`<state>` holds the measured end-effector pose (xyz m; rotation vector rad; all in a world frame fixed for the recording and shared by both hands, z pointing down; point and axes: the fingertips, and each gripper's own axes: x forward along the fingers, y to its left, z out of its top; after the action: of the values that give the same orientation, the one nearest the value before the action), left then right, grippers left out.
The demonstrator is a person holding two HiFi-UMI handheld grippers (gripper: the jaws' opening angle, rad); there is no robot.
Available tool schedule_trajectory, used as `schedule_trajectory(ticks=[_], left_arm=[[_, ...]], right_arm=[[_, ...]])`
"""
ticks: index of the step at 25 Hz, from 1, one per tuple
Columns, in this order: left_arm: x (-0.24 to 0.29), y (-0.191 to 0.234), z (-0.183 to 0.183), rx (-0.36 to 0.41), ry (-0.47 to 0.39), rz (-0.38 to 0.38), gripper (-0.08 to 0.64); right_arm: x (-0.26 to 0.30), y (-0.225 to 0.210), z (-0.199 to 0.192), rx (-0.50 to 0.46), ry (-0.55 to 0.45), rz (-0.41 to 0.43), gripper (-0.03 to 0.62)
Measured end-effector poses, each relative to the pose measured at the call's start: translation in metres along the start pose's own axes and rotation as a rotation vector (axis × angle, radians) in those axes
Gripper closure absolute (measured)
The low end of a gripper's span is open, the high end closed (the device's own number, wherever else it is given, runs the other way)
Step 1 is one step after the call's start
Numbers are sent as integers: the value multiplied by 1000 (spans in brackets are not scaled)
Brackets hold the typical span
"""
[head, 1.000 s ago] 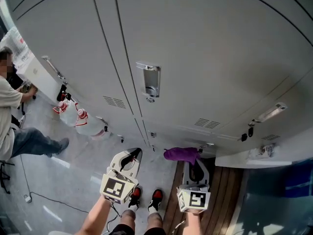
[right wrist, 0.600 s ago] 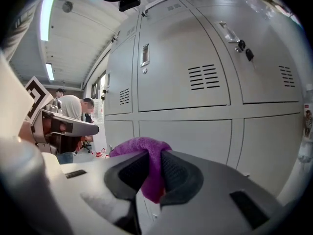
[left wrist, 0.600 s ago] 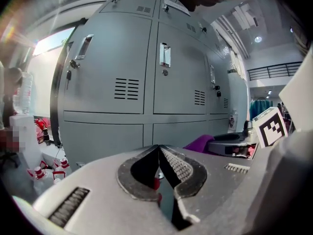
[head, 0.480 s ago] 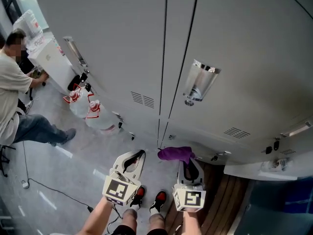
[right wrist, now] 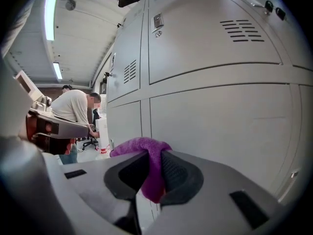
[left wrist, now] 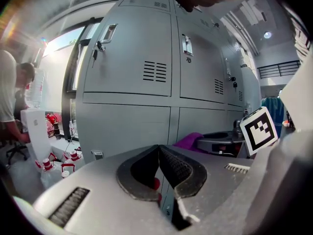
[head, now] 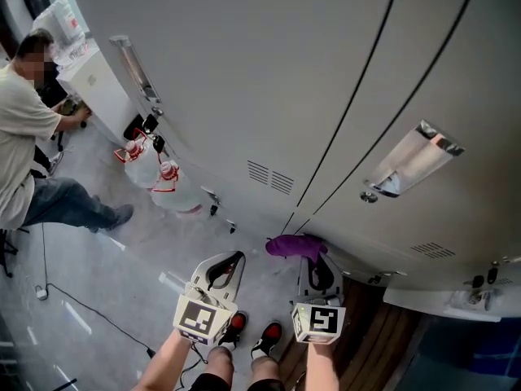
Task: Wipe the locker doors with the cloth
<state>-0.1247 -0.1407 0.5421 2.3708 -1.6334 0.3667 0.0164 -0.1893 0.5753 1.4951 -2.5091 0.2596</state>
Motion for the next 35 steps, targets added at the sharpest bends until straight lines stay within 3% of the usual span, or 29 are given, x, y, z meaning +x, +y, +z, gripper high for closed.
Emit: schedule_trajectory(ticks=[5, 16, 35], left_arm=[[9, 13, -8, -5, 12, 23, 537], [23, 3, -19, -8, 10, -11, 537], [62, -72, -20, 28, 21, -148, 537]], right_arm=[[20, -9, -7, 11, -3, -15, 528], [17, -24, -17, -6, -3, -39, 526], [-51, -130, -63, 33, 73, -269, 525]])
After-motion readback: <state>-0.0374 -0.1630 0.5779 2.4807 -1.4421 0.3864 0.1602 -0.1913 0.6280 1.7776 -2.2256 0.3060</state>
